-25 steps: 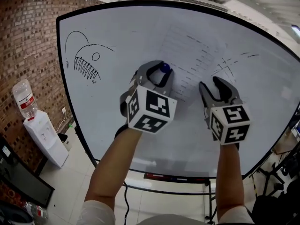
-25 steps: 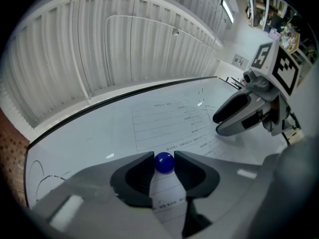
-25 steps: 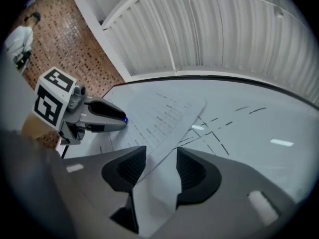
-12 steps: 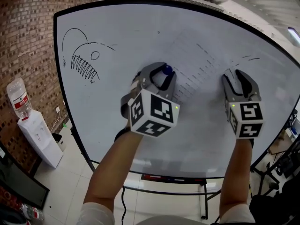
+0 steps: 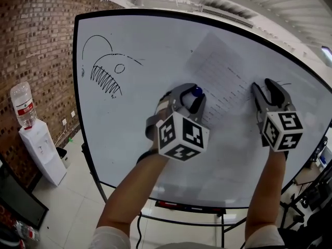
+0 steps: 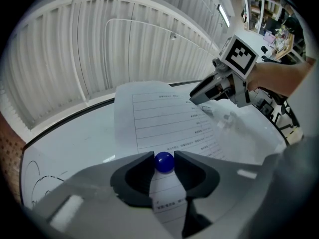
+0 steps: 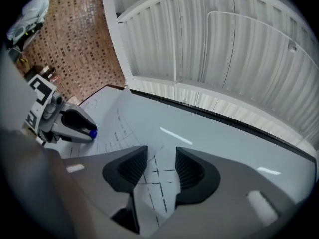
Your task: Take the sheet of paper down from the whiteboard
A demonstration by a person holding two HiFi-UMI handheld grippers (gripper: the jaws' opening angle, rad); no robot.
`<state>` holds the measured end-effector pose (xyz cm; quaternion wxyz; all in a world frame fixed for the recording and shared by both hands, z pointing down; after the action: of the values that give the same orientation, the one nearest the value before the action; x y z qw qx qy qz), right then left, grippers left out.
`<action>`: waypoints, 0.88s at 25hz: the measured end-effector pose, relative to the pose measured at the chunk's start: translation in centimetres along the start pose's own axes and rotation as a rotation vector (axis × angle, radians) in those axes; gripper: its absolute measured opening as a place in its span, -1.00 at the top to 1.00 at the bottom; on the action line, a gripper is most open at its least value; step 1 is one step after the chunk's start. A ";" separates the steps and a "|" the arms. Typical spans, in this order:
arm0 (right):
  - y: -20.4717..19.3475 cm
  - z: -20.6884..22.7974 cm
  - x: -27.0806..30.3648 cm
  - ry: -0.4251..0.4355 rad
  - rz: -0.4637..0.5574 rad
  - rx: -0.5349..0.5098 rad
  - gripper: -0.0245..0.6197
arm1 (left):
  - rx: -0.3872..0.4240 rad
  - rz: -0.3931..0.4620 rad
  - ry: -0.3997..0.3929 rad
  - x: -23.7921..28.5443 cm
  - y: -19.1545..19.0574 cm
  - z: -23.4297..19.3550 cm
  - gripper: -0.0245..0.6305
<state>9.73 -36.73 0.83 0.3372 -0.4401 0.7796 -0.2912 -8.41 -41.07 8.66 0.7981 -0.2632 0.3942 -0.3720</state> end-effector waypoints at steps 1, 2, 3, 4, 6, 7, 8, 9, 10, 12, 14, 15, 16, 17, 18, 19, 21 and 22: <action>0.3 -0.1 0.0 0.020 0.020 0.024 0.39 | 0.001 0.001 0.000 0.0 0.0 0.0 0.51; 0.5 -0.3 -0.1 0.045 0.040 0.054 0.40 | 0.000 0.003 -0.001 0.0 0.0 0.1 0.51; 0.6 -0.5 -0.3 0.071 0.060 0.086 0.41 | -0.001 0.004 0.000 0.0 -0.1 0.1 0.51; 0.6 -0.6 -0.5 0.091 0.081 0.115 0.41 | -0.003 0.006 0.001 0.0 -0.2 0.1 0.51; 0.7 -0.6 -1.3 0.105 0.118 0.157 0.43 | -0.004 0.009 0.003 0.0 -0.2 0.1 0.51; 0.7 -0.4 -1.9 0.101 0.134 0.169 0.43 | -0.004 0.010 0.004 0.0 -0.1 0.1 0.51; 0.7 -0.2 -2.4 0.092 0.145 0.174 0.43 | -0.003 0.010 0.004 0.0 -0.1 0.1 0.51; 0.7 0.0 -2.8 0.084 0.152 0.174 0.43 | -0.003 0.010 0.003 0.0 0.0 0.1 0.51; 0.5 0.1 -3.1 0.083 0.154 0.179 0.43 | -0.004 0.009 0.002 0.0 0.0 0.1 0.51; 0.0 0.3 -3.1 0.118 0.164 0.228 0.43 | -0.006 0.007 0.004 0.0 0.0 0.1 0.51; -0.4 0.3 -2.6 0.168 0.184 0.299 0.42 | -0.007 0.006 0.009 0.1 0.0 0.0 0.51; -0.6 0.3 -2.4 0.182 0.186 0.322 0.42 | -0.008 0.004 0.010 0.1 -0.1 0.0 0.51; -0.9 0.3 -2.2 0.183 0.177 0.327 0.42 | -0.009 0.003 0.010 0.1 -0.1 0.0 0.51; -1.1 0.2 -2.1 0.165 0.158 0.305 0.42 | -0.011 0.003 0.009 0.1 -0.1 0.0 0.51; -1.3 0.1 -2.1 0.129 0.125 0.251 0.42 | -0.012 0.004 0.009 0.0 -0.1 0.1 0.51; -1.4 -0.1 -2.0 0.078 0.082 0.167 0.42 | -0.013 0.005 0.010 0.0 -0.1 0.1 0.51; -1.4 -0.6 -1.7 -0.005 0.004 0.000 0.42 | -0.016 0.006 0.013 0.0 -0.1 0.1 0.51; -1.2 -0.8 -1.4 -0.014 -0.010 -0.033 0.40 | -0.017 0.005 0.015 0.1 -0.1 0.1 0.51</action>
<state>10.22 -35.88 2.60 0.3337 -0.4518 0.7797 -0.2768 -8.36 -41.15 8.73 0.7937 -0.2662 0.4042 -0.3685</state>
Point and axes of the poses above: the fingertips, and each gripper's own axes: x forward along the fingers, z to its right, y out of its top, the point moved 4 cm from there along -x, backward along the fingers, and after that the axes turned 8 degrees about y, right-handed, at the moved point
